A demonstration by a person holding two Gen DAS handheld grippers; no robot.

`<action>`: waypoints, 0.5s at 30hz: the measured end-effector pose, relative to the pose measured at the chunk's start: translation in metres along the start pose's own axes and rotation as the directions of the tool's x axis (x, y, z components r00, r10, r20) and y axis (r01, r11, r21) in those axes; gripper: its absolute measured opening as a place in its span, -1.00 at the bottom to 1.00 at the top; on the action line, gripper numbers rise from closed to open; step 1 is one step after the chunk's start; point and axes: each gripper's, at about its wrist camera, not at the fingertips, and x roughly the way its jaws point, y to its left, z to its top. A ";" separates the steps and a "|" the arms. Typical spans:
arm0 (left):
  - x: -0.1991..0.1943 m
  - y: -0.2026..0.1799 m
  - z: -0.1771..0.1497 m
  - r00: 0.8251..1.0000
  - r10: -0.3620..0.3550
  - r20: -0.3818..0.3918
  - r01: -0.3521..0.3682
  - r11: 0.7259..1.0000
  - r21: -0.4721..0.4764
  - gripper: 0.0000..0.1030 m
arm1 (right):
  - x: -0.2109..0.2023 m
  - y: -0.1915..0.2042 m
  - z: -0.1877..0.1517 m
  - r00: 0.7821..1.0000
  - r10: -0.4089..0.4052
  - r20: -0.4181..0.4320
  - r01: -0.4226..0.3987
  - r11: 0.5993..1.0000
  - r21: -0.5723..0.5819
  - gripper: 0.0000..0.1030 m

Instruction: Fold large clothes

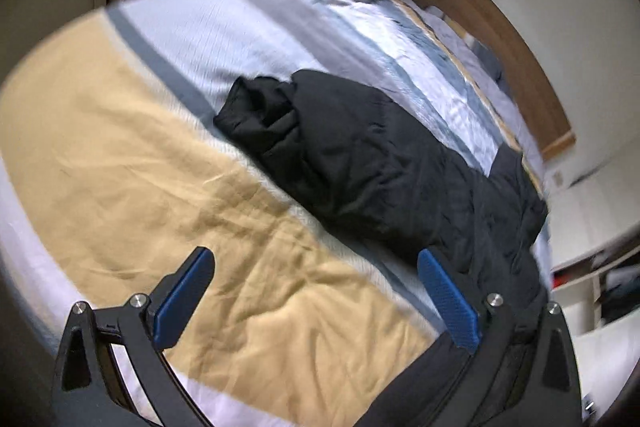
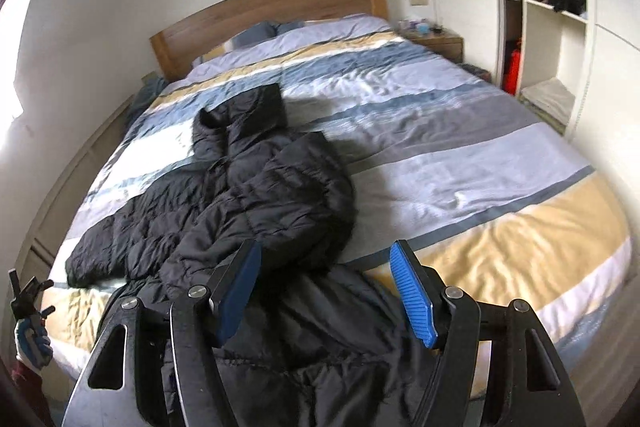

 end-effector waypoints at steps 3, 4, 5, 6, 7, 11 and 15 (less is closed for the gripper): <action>0.021 0.012 0.010 0.998 -0.052 -0.018 0.050 0.995 -0.089 0.98 | -0.004 -0.013 0.002 0.999 -0.037 0.004 0.037 0.999 0.031 0.29; 0.028 0.015 0.013 0.997 -0.073 -0.021 0.070 0.991 -0.116 0.98 | -0.005 -0.016 0.001 0.999 -0.049 0.001 0.049 0.998 0.040 0.29; 0.033 0.015 0.015 0.996 -0.085 -0.023 0.081 0.988 -0.131 0.98 | -0.005 -0.020 0.000 0.998 -0.061 -0.002 0.061 0.997 0.047 0.29; 0.042 0.016 0.020 0.995 -0.097 -0.025 0.092 0.983 -0.157 0.98 | -0.006 -0.024 -0.001 0.997 -0.077 -0.008 0.077 0.996 0.054 0.29; 0.047 0.017 0.023 0.994 -0.104 -0.025 0.098 0.980 -0.173 0.98 | -0.005 -0.028 -0.001 0.996 -0.085 -0.012 0.086 0.995 0.057 0.29; 0.073 0.019 0.038 0.990 -0.137 -0.022 0.127 0.960 -0.248 0.96 | -0.007 -0.038 -0.004 0.991 -0.129 -0.029 0.131 0.989 0.068 0.29; 0.091 0.021 0.046 0.985 -0.171 0.001 0.162 0.935 -0.317 0.92 | -0.014 -0.047 -0.007 0.984 -0.172 -0.039 0.174 0.981 0.083 0.29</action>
